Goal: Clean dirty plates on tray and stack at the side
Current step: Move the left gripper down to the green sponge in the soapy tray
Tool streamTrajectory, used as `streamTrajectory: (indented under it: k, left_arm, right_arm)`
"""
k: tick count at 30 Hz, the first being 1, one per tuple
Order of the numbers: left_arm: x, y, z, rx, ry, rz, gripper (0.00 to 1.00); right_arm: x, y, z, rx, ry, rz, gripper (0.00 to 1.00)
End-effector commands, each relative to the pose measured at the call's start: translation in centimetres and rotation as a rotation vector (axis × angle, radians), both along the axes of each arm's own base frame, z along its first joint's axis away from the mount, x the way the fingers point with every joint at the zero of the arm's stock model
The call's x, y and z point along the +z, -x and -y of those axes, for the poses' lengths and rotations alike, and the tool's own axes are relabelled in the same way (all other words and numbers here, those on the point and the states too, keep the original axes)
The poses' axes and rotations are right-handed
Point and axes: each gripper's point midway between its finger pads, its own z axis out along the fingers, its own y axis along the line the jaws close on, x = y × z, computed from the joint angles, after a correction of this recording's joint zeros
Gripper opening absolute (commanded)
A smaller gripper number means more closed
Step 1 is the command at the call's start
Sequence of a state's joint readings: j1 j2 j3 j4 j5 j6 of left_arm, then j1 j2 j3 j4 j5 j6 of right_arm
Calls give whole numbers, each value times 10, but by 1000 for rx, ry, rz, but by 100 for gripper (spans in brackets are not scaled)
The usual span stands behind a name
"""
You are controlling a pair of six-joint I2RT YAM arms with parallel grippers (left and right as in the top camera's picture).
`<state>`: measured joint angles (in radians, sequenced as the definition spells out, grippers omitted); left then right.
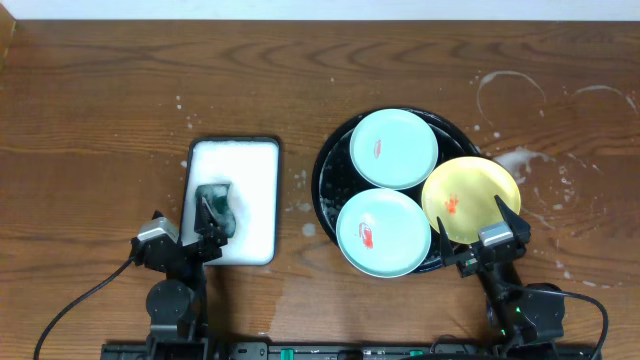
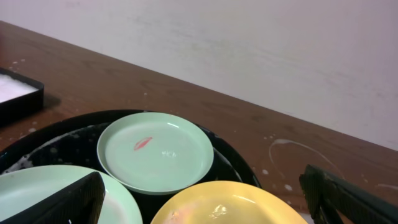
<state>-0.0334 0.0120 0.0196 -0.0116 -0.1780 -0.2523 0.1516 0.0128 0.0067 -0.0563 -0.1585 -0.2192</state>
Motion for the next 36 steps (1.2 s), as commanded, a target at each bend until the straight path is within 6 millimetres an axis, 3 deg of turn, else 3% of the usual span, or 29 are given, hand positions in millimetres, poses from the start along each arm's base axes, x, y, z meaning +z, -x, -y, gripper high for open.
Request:
streamTrajectory:
  k: [1,31,36]
  left_arm:
    - [-17,1,-3,11,-21,-57,82]
    - [-17,1,-3,11,-21,-57,82]
    - [0,0,-3,12,-19,14,82]
  right_arm:
    - [-2,-1,5,-24,7,-5,99]
    - [-2,-1,5,-24,7,-5,99]
    - [4,-2,5,-24,4,21,99]
